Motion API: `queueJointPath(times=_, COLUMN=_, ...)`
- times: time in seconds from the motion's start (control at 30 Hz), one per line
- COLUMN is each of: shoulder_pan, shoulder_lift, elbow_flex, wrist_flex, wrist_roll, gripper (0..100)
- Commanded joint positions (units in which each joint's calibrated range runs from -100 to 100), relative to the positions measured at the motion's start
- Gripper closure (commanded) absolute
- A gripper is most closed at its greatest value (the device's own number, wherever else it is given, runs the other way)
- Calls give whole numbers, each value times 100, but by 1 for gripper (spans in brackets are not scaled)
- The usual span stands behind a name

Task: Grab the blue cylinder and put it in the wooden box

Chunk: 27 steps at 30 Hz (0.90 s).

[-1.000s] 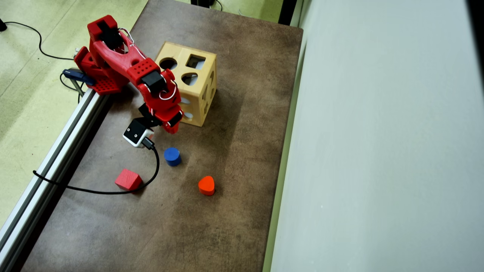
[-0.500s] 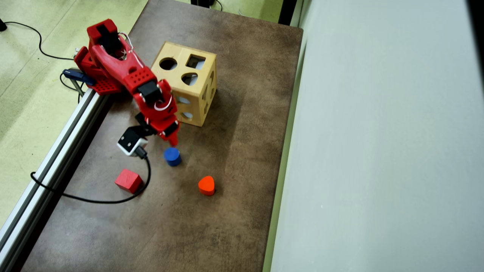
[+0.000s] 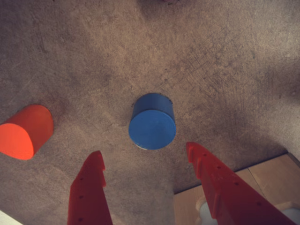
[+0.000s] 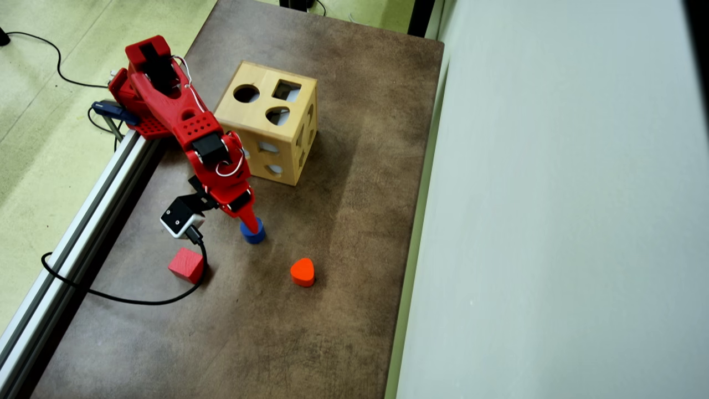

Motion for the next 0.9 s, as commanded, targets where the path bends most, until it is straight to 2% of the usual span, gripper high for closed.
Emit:
queueJointPath(times=0.0, shoulder_pan=-55, shoulder_lift=214, elbow_flex=-197, wrist_flex=-79, wrist_roll=29, gripper=72)
queueJointPath(times=0.33, shoulder_pan=-189, shoulder_lift=520, elbow_flex=-197, wrist_flex=-441, wrist_roll=29, gripper=72)
queueJointPath(times=0.87, shoulder_pan=-211, shoulder_lift=978, elbow_flex=-197, wrist_flex=-441, wrist_roll=34, gripper=72)
